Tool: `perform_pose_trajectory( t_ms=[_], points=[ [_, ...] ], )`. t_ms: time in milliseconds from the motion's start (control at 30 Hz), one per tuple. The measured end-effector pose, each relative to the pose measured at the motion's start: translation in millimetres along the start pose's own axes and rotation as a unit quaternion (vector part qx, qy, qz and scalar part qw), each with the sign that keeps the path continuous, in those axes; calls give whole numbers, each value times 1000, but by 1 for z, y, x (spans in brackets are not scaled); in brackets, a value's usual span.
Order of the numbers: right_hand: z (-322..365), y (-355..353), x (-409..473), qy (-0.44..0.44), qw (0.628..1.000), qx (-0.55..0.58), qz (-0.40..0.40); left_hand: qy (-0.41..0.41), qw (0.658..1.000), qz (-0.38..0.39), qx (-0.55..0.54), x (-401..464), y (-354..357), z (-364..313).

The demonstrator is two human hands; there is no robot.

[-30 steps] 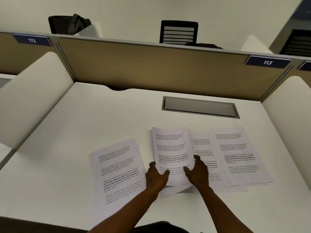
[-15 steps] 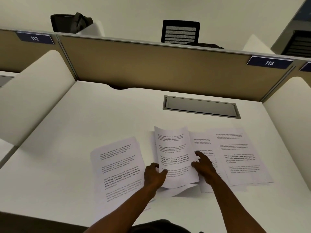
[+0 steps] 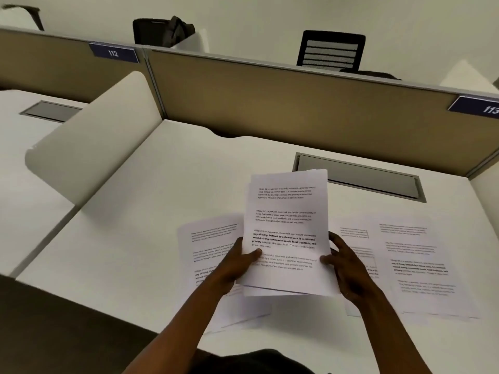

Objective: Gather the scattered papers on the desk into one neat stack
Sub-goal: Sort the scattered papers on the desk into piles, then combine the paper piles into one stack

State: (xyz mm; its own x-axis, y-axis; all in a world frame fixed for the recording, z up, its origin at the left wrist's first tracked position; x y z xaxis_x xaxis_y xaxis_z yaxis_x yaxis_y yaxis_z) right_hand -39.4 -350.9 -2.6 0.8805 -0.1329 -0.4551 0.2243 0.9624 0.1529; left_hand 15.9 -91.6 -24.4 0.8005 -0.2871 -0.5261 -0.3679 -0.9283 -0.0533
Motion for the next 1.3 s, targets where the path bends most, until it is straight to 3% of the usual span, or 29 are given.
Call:
perform_pose_trajectory(
  t_ms=[233, 667, 900, 1100, 1300],
  points=[
    [-19, 79, 20, 18, 999, -26, 10, 27, 994, -102, 0, -22, -70, 21],
    [-60, 147, 30, -30, 965, -259, -20, -24, 970, -228, 85, -60, -117, 78],
    [-71, 148, 23, -51, 945, -321, -27, -51, 956, -255, 139, -66, -117, 89],
    [-58, 125, 13, -93, 944, -310, -65, -19, 913, -351, 208, -80, -119, 72],
    [-54, 32, -9, -95, 920, -328, -192, 58, 925, -281, 248, -61, -64, 51]
  ],
)
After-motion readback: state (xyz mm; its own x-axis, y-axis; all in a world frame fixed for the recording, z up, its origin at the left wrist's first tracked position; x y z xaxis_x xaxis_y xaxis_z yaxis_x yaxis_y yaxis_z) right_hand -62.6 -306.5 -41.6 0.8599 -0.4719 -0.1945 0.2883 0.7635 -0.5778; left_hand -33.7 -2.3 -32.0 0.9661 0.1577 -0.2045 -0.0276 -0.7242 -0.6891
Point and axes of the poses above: each hand's wrist, its own x-axis towards the middle knuckle, its own y-axis out of the palm, z = x × y, the point moved 9 cm from there along x, towards the middle knuckle, and after that the axes turned 4 degrees about x, right-handed, at the moved point
